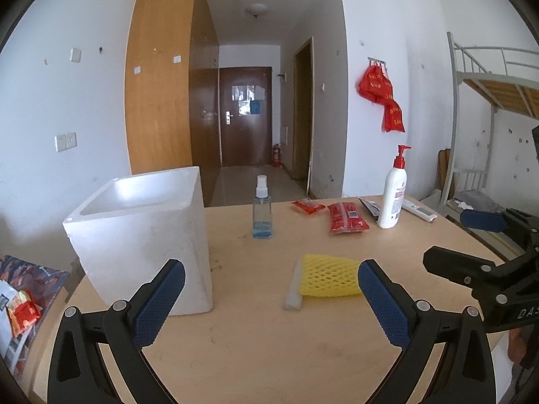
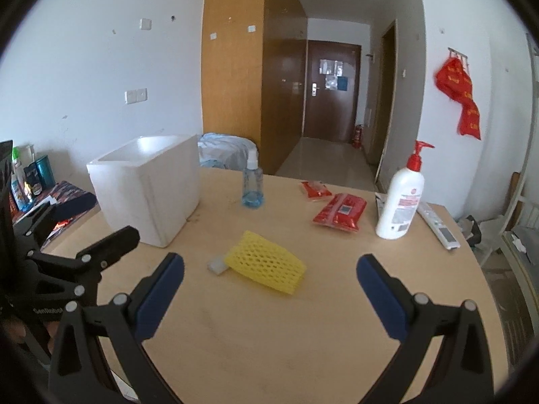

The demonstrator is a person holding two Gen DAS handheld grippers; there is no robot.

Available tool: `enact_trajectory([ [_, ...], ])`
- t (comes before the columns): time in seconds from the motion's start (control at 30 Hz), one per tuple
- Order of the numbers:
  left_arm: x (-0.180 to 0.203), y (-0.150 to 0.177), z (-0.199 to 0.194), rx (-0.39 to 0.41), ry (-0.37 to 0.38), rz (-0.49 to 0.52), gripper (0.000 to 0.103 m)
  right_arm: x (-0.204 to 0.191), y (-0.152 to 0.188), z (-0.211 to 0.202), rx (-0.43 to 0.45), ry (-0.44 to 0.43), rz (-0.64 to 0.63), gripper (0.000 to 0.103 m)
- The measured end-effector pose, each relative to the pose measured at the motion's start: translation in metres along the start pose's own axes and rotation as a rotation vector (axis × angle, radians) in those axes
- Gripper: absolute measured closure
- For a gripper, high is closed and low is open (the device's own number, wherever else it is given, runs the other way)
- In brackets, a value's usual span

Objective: Organize soft objects
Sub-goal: 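Lower the right tool onto the yellow foam net and close it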

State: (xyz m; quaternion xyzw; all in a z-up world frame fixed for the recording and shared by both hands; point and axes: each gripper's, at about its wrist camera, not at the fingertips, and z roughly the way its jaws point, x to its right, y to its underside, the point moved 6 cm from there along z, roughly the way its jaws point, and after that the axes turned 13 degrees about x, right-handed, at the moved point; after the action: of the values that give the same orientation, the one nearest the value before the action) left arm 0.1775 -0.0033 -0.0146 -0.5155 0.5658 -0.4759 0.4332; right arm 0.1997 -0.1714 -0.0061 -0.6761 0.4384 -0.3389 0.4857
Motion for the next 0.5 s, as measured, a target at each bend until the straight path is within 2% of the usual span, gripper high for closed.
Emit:
enact_trajectory([
  [0.5, 0.002, 0.021, 0.037, -0.084, 0.026, -0.005, 0.001, 0.015, 0.035, 0.066, -0.181, -0.069, 0.031, 0.001],
])
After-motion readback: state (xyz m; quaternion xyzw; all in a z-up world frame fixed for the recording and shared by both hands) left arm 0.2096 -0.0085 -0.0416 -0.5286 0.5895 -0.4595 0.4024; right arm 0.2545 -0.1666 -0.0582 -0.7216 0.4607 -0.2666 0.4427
